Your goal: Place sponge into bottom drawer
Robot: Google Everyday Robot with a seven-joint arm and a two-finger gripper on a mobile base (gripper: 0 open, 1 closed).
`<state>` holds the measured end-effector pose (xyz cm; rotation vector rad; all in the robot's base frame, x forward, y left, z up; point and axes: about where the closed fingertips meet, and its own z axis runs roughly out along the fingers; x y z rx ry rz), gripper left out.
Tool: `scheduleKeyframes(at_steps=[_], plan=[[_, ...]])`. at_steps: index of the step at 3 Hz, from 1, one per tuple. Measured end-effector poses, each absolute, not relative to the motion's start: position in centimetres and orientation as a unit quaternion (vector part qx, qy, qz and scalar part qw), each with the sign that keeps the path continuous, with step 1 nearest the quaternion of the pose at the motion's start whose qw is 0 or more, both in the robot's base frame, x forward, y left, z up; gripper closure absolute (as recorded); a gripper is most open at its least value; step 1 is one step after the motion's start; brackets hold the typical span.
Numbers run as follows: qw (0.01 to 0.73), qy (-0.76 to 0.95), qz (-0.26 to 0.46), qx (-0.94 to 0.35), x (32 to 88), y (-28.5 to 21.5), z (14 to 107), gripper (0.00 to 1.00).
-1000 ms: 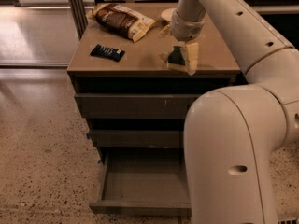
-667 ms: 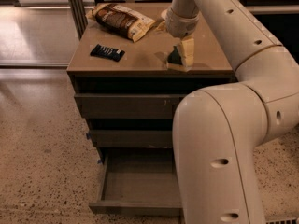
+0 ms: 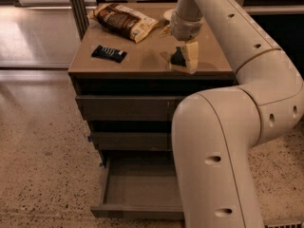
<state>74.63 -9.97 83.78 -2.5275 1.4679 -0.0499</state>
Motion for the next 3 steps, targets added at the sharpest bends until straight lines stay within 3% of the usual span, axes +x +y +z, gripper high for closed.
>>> scheduleKeyframes(at_steps=[3], plan=[[0.104,0.510,0.001,-0.854,74.60,-10.61,82.08,0.00]])
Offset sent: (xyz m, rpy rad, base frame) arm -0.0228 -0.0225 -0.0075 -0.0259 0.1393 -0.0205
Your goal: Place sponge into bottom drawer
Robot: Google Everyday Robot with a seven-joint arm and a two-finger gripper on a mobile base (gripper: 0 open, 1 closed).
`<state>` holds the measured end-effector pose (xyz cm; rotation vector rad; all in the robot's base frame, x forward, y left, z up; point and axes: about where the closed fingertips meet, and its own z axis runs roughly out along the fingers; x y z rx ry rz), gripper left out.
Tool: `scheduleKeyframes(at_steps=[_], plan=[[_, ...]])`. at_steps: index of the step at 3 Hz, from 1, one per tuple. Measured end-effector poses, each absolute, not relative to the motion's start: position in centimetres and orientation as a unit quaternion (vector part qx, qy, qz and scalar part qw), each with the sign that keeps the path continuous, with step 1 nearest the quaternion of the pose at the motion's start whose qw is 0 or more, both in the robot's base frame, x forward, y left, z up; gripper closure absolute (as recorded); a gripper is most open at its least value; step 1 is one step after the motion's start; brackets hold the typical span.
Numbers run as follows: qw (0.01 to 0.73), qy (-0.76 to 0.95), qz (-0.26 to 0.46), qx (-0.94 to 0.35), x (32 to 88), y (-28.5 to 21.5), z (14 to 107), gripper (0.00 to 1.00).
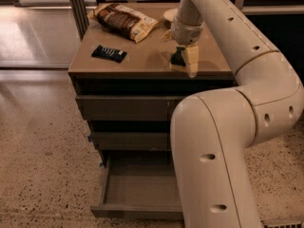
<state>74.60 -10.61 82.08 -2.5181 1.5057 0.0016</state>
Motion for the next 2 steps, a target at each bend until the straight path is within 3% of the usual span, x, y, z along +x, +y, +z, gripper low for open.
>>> scheduleKeyframes(at_steps=[1,2], plan=[[0.104,0.509,0.006,-0.855,74.46,-10.58,81.83,0.02],[0.104,0.509,0.006,-0.855,74.46,-10.58,81.83,0.21]])
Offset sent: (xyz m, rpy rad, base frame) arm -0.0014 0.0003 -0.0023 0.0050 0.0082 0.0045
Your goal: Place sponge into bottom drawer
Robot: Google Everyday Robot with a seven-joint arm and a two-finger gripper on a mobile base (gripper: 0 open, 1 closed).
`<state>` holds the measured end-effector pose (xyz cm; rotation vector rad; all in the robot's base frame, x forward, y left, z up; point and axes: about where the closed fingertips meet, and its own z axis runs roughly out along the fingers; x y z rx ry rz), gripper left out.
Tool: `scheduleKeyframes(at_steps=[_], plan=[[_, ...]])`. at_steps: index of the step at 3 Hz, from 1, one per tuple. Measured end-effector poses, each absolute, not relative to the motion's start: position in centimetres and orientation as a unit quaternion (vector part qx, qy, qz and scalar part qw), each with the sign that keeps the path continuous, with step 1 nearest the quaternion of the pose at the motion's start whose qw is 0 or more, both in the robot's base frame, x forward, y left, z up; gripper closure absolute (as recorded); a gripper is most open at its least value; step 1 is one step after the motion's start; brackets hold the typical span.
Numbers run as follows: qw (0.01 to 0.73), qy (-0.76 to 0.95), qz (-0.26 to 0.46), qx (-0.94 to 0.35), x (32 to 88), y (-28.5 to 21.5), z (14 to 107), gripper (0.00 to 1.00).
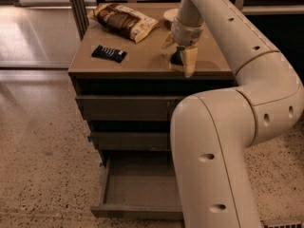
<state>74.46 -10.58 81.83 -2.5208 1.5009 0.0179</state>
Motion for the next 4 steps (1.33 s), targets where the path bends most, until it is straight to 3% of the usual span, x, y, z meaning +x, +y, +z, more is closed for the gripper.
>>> scheduleKeyframes(at_steps=[3,4], plan=[[0.104,0.509,0.006,-0.855,74.5,-10.6,81.8,0.91],[0.132,0.507,-0.007,-0.852,75.1,-10.0,83.5,1.00]])
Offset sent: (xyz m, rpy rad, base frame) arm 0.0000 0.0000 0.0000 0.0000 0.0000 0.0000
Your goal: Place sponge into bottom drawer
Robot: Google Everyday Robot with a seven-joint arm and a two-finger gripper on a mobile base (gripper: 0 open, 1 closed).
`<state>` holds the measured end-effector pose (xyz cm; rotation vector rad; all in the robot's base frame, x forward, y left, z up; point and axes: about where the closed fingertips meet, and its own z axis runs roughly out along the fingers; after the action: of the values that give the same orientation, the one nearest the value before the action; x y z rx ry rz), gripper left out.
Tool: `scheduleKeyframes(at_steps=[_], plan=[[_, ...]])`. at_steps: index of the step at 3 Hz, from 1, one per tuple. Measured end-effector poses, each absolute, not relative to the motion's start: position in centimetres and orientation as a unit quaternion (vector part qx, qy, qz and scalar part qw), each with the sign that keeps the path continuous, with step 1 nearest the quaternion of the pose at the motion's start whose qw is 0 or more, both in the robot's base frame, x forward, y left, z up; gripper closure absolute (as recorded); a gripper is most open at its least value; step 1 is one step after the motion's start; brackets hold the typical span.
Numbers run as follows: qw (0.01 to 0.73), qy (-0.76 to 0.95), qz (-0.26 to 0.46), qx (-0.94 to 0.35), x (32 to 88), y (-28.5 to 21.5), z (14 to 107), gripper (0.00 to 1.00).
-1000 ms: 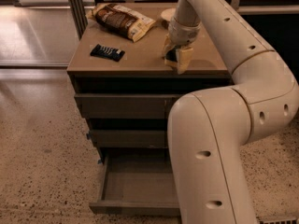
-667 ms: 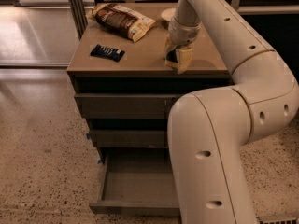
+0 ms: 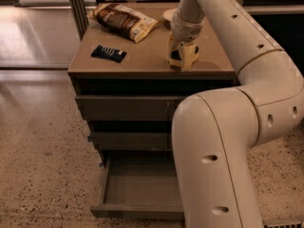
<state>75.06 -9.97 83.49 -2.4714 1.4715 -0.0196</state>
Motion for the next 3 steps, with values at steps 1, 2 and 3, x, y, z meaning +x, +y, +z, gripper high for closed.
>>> scheduleKeyframes(at_steps=[1,2,3], plan=[[0.163,0.496,-0.009,-0.853,74.0,-9.3,87.0,1.00],[0.194,0.478,-0.002,-0.857,71.6,-8.9,90.1,1.00],[0.230,0.479,-0.011,-0.847,68.6,-9.2,93.0,1.00]])
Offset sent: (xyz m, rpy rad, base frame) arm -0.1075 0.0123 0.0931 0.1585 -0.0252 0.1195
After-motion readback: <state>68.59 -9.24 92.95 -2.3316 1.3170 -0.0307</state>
